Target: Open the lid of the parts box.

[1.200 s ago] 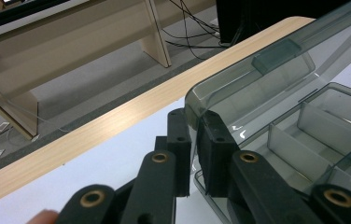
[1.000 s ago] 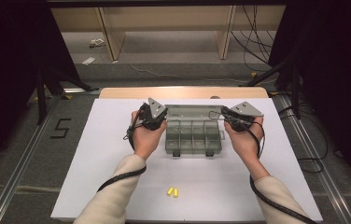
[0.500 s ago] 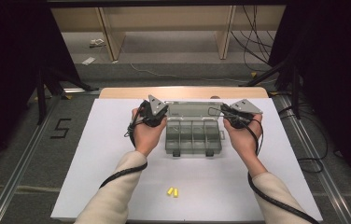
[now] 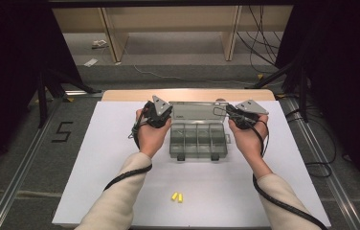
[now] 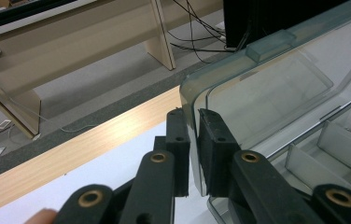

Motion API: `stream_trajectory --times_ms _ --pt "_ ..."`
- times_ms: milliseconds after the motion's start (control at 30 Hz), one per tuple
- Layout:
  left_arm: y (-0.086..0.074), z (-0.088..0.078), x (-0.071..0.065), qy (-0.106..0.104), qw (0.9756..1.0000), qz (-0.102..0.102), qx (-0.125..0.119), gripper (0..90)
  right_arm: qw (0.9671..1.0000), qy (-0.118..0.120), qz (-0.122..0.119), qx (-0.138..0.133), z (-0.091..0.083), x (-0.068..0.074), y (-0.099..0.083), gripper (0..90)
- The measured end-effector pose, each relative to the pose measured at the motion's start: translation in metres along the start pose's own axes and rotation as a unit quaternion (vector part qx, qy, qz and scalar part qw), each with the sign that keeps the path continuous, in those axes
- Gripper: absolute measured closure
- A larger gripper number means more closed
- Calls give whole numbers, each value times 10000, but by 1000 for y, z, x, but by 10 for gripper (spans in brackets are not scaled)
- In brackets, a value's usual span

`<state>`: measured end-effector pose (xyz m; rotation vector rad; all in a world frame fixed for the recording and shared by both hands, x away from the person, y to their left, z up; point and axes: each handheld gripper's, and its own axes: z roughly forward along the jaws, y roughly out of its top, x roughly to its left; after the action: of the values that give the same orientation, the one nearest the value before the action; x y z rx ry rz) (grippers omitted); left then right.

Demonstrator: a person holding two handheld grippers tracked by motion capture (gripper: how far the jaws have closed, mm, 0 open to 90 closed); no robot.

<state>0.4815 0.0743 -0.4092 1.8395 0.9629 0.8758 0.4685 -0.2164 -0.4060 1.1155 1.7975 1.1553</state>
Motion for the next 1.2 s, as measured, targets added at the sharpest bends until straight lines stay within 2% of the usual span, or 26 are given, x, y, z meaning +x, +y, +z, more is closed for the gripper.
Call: stream_trajectory --times_ms 533,633,867,1200 --pt "-1 9 2 19 10000 -13 58 826 9999 -8 104 -6 8 -3 0 861" --pt "-2 11 2 10 10000 -68 48 826 9999 -2 127 6 10 -3 1 862" --pt "-2 13 4 8 10000 -20 20 827 9999 -31 146 -22 12 -3 1 862" --pt "-2 18 6 22 9999 -133 62 828 9999 -40 157 25 17 -5 1 862"
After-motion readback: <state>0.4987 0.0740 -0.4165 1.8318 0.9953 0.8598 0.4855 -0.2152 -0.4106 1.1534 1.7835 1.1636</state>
